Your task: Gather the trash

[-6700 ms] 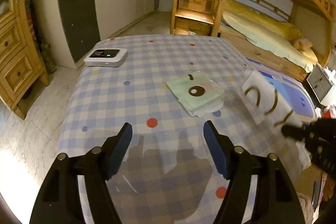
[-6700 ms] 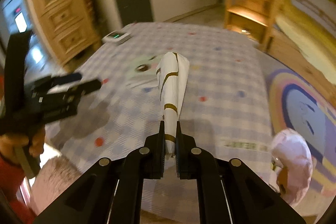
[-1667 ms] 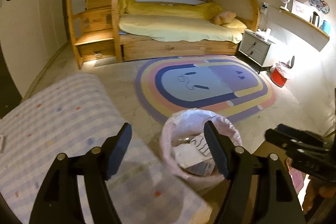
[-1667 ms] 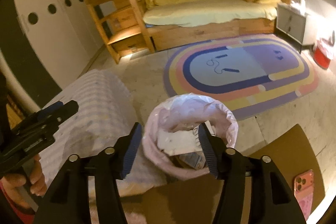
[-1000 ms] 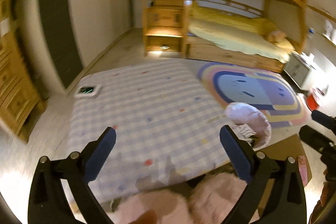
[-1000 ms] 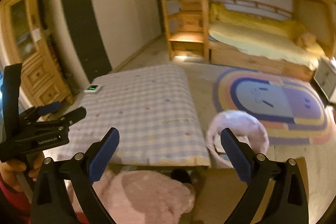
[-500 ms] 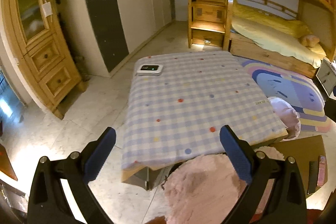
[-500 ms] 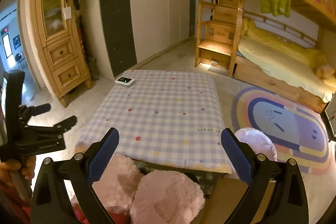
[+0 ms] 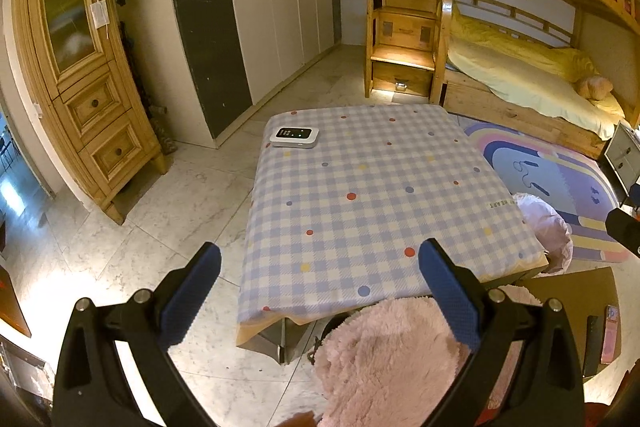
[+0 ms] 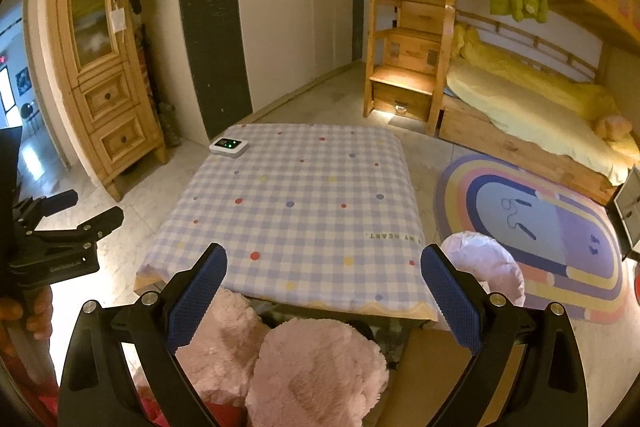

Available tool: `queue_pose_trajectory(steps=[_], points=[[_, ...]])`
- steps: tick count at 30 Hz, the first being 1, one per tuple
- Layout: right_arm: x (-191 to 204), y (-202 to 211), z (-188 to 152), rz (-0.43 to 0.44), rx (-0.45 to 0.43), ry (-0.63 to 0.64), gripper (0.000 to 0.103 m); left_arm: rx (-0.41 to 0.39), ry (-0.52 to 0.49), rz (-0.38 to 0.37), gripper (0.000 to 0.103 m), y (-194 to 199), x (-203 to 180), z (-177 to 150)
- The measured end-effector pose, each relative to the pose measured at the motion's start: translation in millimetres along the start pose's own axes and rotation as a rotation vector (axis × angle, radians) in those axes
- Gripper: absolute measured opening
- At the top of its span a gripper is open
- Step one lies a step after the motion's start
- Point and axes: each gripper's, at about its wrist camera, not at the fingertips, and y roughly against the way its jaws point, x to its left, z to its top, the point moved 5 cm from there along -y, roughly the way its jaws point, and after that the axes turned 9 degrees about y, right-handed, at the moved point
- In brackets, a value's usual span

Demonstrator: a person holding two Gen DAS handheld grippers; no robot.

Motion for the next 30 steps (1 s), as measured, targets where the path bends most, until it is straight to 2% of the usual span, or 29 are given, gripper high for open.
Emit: queue_pose_trajectory(steps=[30], points=[[-2.9,-3.9,-0.7,0.008,0.008,-0.009,0.096,0.012,-0.002,0.011,0.096,-8.7,2.2,-1.1]])
